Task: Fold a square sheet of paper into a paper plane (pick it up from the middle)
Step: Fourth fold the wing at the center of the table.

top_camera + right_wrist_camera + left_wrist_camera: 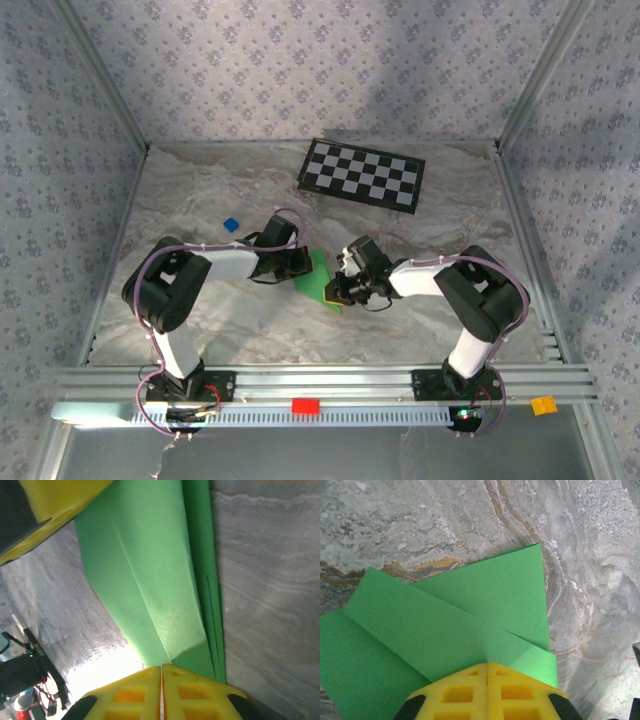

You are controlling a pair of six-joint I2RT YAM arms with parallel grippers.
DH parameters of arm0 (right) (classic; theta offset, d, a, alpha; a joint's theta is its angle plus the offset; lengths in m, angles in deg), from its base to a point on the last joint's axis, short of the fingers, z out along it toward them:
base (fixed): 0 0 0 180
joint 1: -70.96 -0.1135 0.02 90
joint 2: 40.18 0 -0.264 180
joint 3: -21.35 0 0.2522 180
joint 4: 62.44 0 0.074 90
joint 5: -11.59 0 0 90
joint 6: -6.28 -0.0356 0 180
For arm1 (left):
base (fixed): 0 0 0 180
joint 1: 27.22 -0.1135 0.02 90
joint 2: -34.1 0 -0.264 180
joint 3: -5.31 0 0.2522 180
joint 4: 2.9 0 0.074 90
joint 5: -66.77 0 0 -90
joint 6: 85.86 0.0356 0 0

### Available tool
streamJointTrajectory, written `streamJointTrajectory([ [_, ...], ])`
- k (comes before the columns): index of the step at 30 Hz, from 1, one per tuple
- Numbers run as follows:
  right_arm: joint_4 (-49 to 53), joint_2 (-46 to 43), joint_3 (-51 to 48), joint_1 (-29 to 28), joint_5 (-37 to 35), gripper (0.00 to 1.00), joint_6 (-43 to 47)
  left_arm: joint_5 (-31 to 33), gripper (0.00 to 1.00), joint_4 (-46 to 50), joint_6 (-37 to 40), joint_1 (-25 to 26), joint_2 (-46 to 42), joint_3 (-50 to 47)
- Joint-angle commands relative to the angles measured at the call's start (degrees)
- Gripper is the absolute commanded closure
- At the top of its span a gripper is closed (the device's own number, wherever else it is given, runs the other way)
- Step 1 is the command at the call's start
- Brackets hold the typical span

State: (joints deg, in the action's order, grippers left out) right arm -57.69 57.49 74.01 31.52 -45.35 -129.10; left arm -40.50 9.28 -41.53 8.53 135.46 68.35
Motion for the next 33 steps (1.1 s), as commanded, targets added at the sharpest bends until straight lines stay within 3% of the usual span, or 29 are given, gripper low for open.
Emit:
streamJointTrajectory([
  [1, 1.6, 0.3, -3.3, -0.3, -0.9, 0.90, -1.2, 3.7, 1.00, 4.6, 0.6, -0.4, 0.8, -1.8],
  [9, 5.5, -7.5, -3.6, -0.2, 1.5, 0.89, 2.6, 3.8, 1.00, 4.7, 0.6, -0.5, 0.4, -1.9],
  [20, 1.8, -4.4, -11.2, 0.9, 0.4, 0.89, 1.4, 3.8, 1.00, 5.0, 0.7, -0.6, 0.4, -1.7],
  [28, 7.5, -10.8, -11.3, 1.9, 1.5, 0.89, 4.1, 3.7, 1.00, 5.0, 0.5, -0.6, 0.4, -1.7],
  [33, 6.3, -16.3, -9.8, 2.3, 1.0, 0.88, 1.4, 3.3, 1.00, 4.3, -0.1, -0.6, 0.1, -2.3],
])
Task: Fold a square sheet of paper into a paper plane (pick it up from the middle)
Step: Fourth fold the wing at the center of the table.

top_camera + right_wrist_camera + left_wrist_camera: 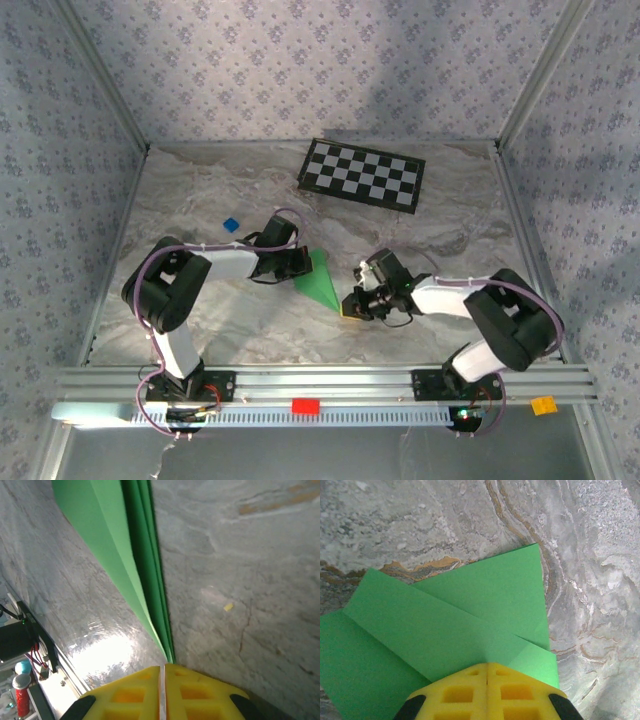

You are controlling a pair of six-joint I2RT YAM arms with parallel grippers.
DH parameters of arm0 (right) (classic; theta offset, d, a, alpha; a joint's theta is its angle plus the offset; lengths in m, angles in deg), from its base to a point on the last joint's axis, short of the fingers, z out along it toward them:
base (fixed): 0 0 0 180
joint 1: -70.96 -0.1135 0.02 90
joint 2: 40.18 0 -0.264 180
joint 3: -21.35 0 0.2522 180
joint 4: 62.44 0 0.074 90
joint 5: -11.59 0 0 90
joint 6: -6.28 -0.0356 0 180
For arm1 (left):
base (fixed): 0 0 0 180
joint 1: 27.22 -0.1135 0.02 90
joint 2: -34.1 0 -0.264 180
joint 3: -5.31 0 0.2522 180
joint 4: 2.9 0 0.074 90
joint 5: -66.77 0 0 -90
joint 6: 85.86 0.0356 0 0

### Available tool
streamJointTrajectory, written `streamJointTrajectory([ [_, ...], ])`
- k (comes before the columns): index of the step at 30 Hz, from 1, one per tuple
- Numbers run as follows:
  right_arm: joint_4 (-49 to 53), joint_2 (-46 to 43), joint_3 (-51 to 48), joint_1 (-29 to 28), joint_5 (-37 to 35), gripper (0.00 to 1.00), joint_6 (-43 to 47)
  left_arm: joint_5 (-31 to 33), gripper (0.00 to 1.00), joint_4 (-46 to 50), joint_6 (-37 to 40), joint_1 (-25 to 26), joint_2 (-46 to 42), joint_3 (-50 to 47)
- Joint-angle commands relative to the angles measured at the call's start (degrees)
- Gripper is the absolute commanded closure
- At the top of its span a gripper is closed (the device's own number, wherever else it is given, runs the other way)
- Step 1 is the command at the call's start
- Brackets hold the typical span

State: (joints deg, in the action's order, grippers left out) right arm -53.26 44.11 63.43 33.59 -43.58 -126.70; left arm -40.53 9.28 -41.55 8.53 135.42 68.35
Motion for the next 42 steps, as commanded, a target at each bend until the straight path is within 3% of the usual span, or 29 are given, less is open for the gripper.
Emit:
streamJointTrajectory([
  [1, 0.6, -3.2, 1.4, 0.1, -0.8, 0.88, -2.1, 3.2, 1.00, 4.1, -0.2, -0.6, 0.1, -2.3],
  [10, -1.2, 7.7, 13.0, -0.6, -1.7, 0.88, -4.1, 3.0, 1.00, 4.0, -0.5, -0.5, 0.1, -1.9],
  [16, -3.6, 13.8, 12.5, -0.1, -1.5, 0.89, -5.5, 2.7, 1.00, 4.0, -0.1, -0.6, 0.2, -1.4],
  [30, -1.7, 14.8, 6.5, 0.4, -4.5, 0.98, -4.5, 0.1, 0.94, 5.5, 1.3, -0.1, -5.3, 3.3],
  [42, -1.1, 15.0, 6.5, 0.5, -5.2, 1.00, -4.5, -1.7, 0.96, -3.4, -5.1, 6.4, -6.5, -4.0],
])
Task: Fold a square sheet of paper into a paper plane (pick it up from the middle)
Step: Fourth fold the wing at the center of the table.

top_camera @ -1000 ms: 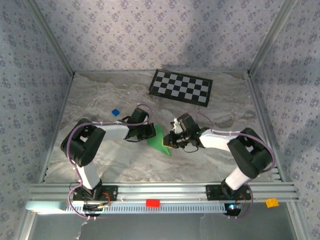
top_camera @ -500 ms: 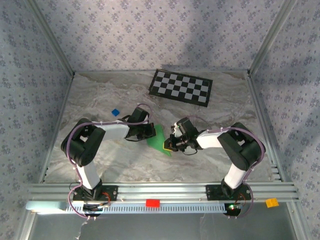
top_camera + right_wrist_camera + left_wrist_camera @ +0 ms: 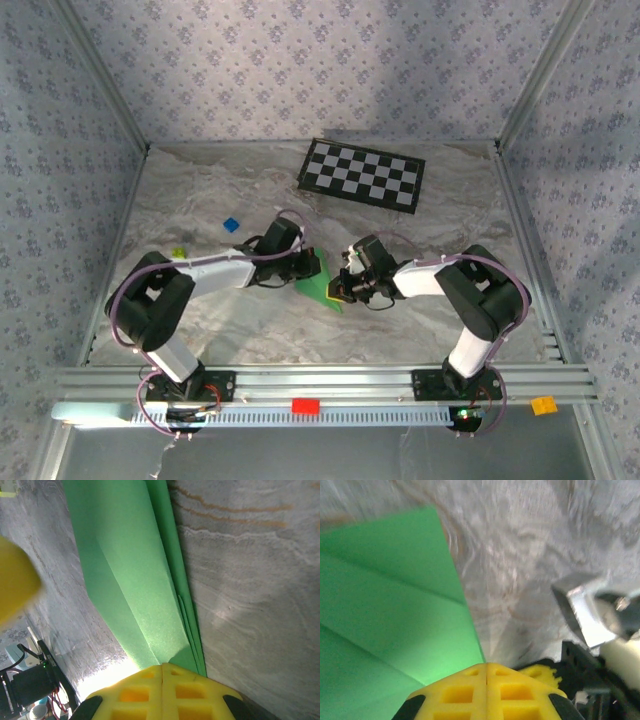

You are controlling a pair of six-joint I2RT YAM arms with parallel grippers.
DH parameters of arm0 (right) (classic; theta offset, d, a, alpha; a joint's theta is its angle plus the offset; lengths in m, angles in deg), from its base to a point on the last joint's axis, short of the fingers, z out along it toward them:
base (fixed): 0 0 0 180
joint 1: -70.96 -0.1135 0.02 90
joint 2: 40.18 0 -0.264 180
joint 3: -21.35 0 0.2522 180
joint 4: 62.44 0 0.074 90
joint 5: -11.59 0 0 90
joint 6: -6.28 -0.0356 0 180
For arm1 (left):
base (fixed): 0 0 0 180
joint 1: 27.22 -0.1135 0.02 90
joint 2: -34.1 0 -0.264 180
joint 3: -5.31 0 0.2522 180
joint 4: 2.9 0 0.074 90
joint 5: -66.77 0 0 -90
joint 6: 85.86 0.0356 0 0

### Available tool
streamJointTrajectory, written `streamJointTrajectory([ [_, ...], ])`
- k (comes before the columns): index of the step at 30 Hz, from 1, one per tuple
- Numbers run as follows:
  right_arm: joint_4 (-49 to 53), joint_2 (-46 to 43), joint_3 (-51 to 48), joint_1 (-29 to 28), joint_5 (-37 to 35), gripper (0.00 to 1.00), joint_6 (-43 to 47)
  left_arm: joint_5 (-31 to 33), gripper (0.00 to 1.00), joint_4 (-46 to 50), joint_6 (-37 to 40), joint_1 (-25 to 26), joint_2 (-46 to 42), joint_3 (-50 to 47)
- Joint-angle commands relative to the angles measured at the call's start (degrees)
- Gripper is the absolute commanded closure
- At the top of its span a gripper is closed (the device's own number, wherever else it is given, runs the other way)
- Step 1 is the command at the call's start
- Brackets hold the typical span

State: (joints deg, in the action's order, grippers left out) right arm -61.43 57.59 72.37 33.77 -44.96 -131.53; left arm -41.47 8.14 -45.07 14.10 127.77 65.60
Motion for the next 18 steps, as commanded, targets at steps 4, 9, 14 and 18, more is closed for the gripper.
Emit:
streamJointTrajectory([
  [4, 6.9, 1.7, -2.6, 0.5, -3.7, 1.00, 0.5, -0.2, 0.97, -4.2, -1.3, 0.8, 4.6, -2.6],
  [9, 6.9, 1.8, -3.0, 0.5, -3.8, 1.00, 0.9, 0.9, 0.98, -3.5, 0.2, -1.4, 7.0, -2.2],
  [14, 6.8, 2.5, -3.3, 0.5, -3.5, 1.00, 1.4, 0.8, 0.98, -2.5, 1.3, -4.3, 7.1, -1.6],
  [18, 6.6, 2.6, -3.4, 0.5, -3.3, 1.00, 1.6, 0.7, 0.98, -1.0, 2.3, -6.5, 7.4, -0.4],
])
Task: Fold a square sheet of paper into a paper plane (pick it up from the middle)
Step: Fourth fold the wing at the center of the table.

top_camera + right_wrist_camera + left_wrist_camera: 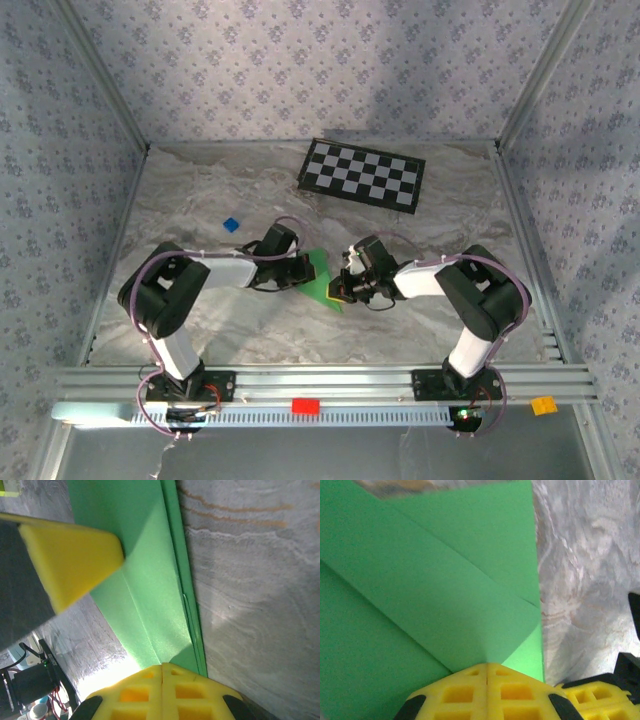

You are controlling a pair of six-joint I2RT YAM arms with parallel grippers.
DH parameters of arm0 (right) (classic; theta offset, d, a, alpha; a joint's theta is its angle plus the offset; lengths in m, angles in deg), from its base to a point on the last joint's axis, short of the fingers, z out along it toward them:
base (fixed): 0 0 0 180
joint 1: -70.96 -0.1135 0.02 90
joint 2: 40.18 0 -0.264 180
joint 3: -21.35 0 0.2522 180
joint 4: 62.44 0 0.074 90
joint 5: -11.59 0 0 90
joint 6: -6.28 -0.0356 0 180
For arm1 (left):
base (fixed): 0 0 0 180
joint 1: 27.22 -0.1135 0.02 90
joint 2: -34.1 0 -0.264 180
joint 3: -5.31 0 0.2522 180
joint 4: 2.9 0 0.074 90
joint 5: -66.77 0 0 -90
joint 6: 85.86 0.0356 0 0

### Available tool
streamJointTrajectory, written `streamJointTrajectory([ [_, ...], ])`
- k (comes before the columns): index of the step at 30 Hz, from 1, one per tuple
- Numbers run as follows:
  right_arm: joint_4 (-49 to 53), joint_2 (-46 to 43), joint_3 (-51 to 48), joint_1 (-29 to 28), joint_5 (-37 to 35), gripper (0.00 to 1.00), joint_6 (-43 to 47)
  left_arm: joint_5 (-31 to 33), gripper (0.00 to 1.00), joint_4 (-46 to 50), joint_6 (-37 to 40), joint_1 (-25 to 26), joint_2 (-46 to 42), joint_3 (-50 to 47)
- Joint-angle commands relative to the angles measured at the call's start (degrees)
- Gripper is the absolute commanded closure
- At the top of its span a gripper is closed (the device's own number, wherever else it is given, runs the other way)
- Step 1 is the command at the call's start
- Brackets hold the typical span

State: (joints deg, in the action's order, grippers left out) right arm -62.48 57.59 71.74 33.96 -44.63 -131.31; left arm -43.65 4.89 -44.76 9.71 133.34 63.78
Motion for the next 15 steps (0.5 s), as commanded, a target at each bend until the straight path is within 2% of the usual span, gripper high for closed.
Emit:
streamJointTrajectory([
  [1, 7.7, 2.7, -2.7, 0.3, -3.5, 1.00, 1.5, 2.9, 0.98, 2.5, 2.1, -2.7, 2.0, 1.7],
  [15, 7.6, 2.8, -3.4, 0.4, -2.3, 1.00, 2.7, 1.7, 0.98, 8.4, 7.0, -11.2, 5.5, 9.2],
])
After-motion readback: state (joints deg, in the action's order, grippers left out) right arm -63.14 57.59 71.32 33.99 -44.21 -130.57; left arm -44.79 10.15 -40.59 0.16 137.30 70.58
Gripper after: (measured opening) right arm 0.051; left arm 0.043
